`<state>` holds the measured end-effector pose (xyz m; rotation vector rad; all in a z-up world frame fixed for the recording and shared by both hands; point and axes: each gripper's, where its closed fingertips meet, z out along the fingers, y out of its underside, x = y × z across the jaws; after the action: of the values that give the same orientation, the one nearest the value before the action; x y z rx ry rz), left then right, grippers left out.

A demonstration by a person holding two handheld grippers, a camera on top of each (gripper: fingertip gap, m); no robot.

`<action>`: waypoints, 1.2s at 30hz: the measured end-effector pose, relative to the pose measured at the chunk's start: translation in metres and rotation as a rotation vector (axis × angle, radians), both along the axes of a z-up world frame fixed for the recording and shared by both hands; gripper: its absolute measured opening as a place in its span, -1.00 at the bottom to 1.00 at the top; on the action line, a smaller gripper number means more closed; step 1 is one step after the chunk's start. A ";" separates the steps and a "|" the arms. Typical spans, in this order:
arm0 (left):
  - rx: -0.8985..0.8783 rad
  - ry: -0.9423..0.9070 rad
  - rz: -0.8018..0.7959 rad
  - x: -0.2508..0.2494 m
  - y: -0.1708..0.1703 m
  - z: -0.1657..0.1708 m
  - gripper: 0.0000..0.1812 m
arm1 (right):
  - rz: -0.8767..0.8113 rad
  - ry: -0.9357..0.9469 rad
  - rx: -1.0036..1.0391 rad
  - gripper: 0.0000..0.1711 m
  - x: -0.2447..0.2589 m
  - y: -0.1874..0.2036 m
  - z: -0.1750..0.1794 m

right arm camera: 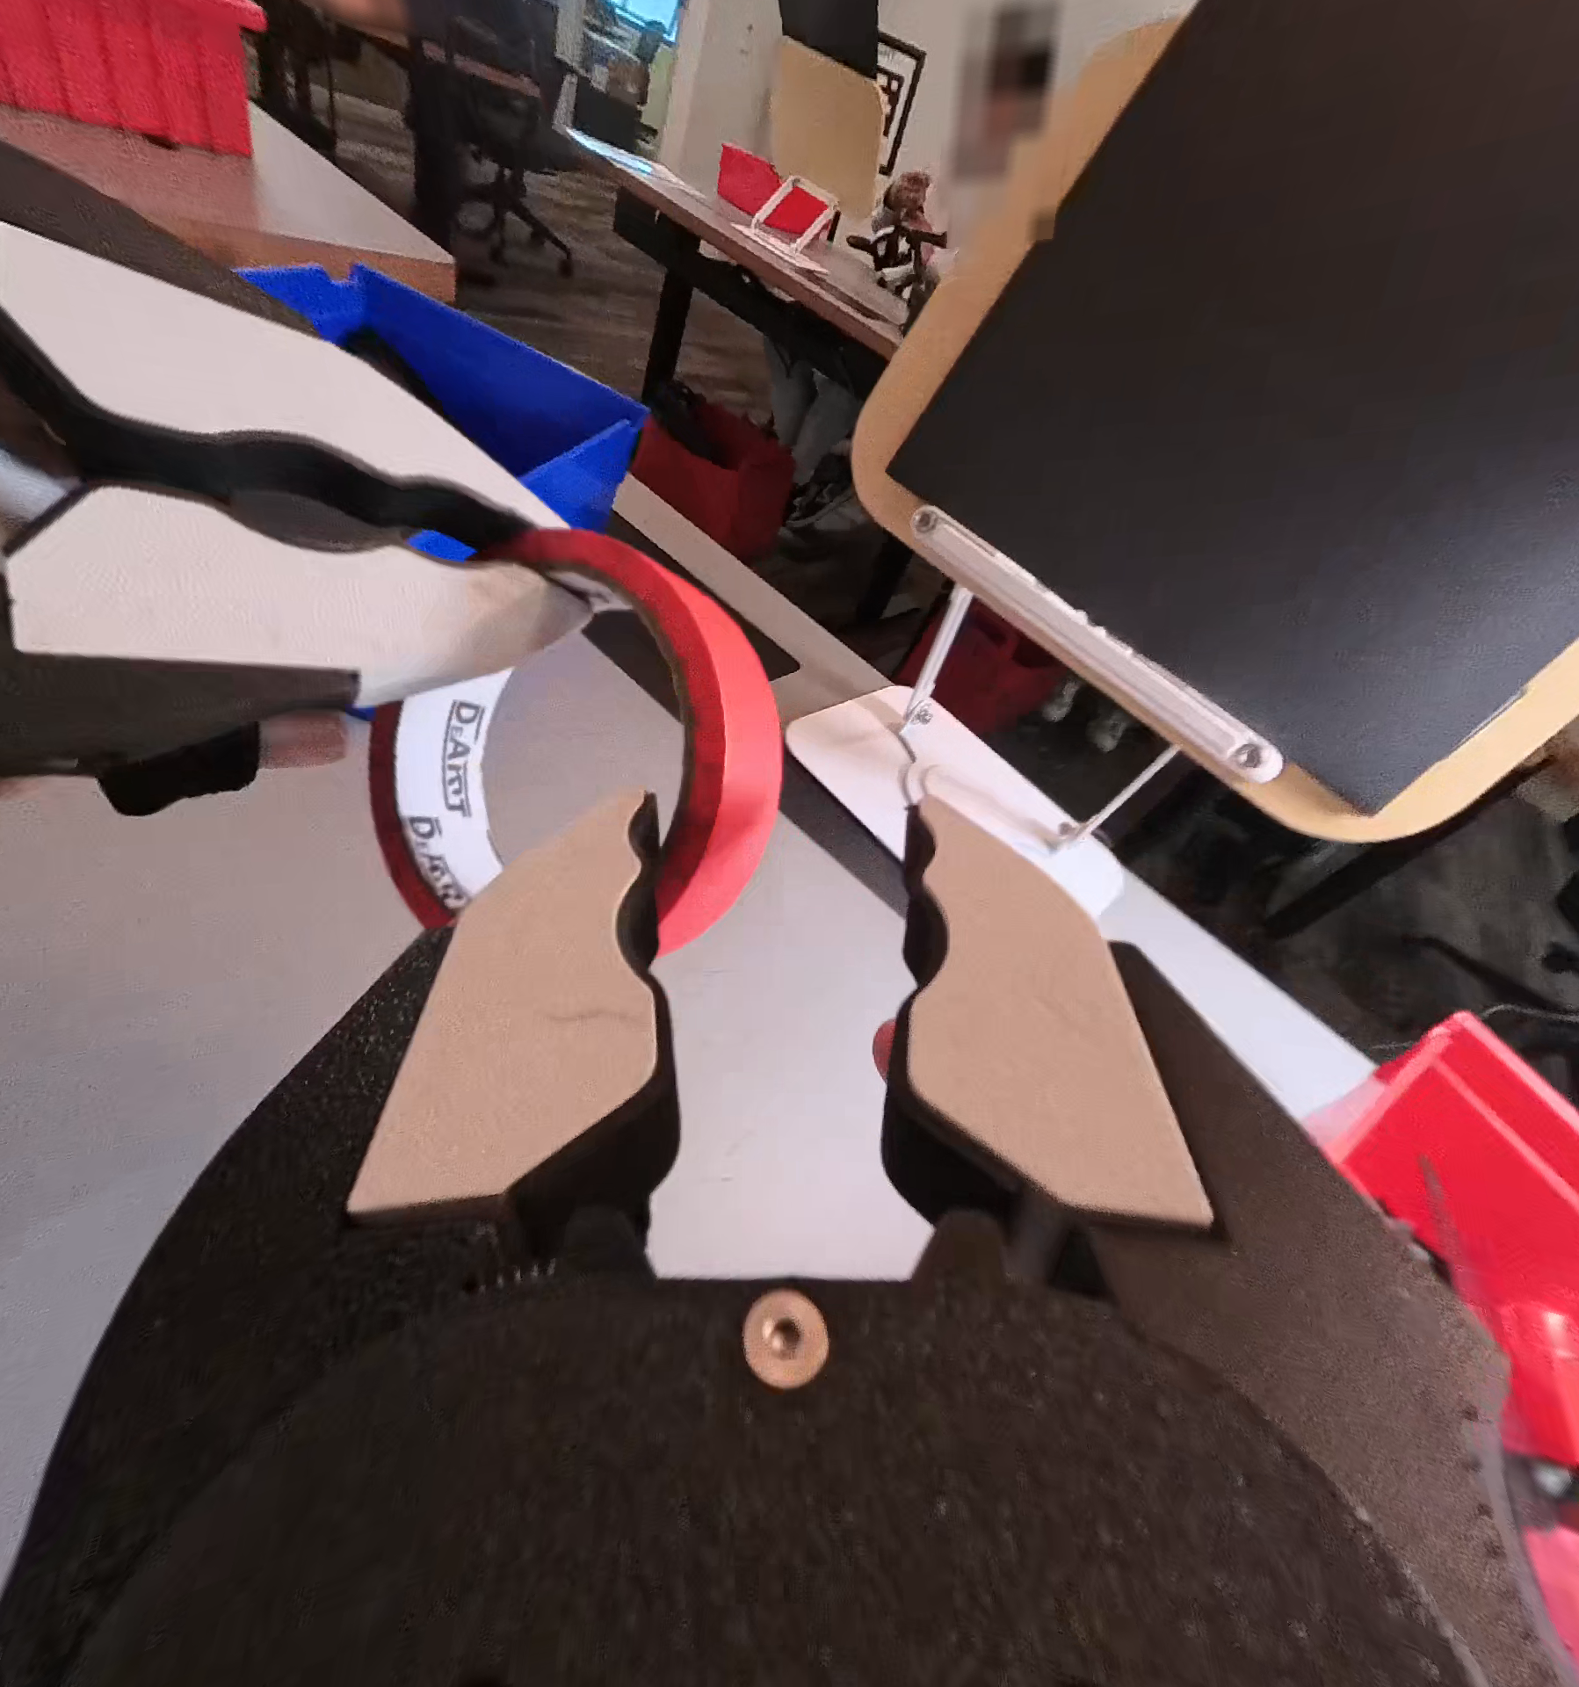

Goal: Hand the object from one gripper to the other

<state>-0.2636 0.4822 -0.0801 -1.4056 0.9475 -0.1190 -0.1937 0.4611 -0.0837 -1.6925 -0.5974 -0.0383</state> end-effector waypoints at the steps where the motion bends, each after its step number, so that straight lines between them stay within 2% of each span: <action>1: -0.011 -0.020 0.018 -0.005 0.004 0.002 -0.89 | 0.007 0.051 -0.040 -0.39 -0.004 0.001 -0.007; 3: -0.025 -0.049 0.038 -0.010 0.009 0.003 -0.87 | 0.033 0.156 -0.140 -0.40 -0.018 0.003 -0.025; 4: -0.042 -0.057 0.033 -0.009 0.009 0.002 -0.86 | 0.046 0.204 -0.182 -0.48 -0.024 0.004 -0.032; 5: -0.060 -0.066 0.023 -0.007 0.008 0.000 -0.85 | 0.059 0.241 -0.197 -0.64 -0.029 0.004 -0.036; 7: -0.085 -0.074 -0.028 -0.001 0.003 -0.001 -0.80 | 0.034 0.238 -0.195 -0.67 -0.022 0.008 -0.037; 8: -0.105 -0.067 -0.055 0.002 0.000 -0.002 -0.68 | 0.030 0.229 -0.184 -0.70 -0.015 0.009 -0.034; 10: -0.108 -0.053 -0.112 0.008 -0.008 0.000 -0.59 | 0.044 0.218 -0.175 -0.71 -0.004 0.006 -0.024; 12: -0.090 -0.001 -0.141 0.014 -0.015 -0.002 -0.49 | 0.062 0.100 -0.170 -0.71 0.005 0.003 -0.022; 15: -0.042 0.088 -0.172 0.024 -0.025 -0.009 -0.48 | 0.093 -0.185 -0.094 -0.73 0.008 -0.003 -0.022; 17: -0.047 0.130 -0.209 0.031 -0.031 -0.018 -0.48 | 0.123 -0.301 -0.048 -0.73 -0.001 -0.007 -0.020; 19: -0.041 0.162 -0.227 0.033 -0.033 -0.024 -0.59 | 0.207 -0.370 0.002 -0.74 -0.018 -0.017 -0.018; 21: -0.027 0.178 -0.269 0.035 -0.039 -0.025 -0.73 | 0.223 -0.481 0.079 -0.74 -0.022 -0.021 -0.012; 22: -0.020 0.169 -0.274 0.036 -0.040 -0.023 -0.73 | 0.223 -0.506 0.105 -0.74 -0.022 -0.023 -0.009; 24: 0.016 0.151 -0.232 0.033 -0.037 -0.014 -0.82 | 0.209 -0.450 0.125 -0.78 -0.019 -0.022 -0.001; 25: 0.027 0.138 -0.201 0.030 -0.033 -0.011 -0.85 | 0.182 -0.395 0.143 -0.73 -0.016 -0.021 0.006; 27: 0.019 0.096 -0.142 0.021 -0.023 -0.005 -0.89 | 0.142 -0.262 0.141 -0.51 -0.008 -0.019 0.020; 30: -0.002 0.020 -0.032 0.001 -0.003 0.005 -0.89 | 0.129 -0.007 0.080 -0.39 -0.002 -0.019 0.033; 33: -0.038 -0.054 0.042 -0.016 0.012 0.010 -0.89 | 0.138 0.131 -0.063 -0.32 -0.010 -0.014 0.015; 36: -0.096 -0.106 0.010 -0.013 0.011 0.007 -0.86 | 0.140 0.236 -0.199 -0.38 -0.026 -0.005 -0.016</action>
<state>-0.2770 0.4929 -0.0726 -1.4777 0.8562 -0.2324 -0.2194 0.4559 -0.0997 -1.8101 -0.5541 0.3267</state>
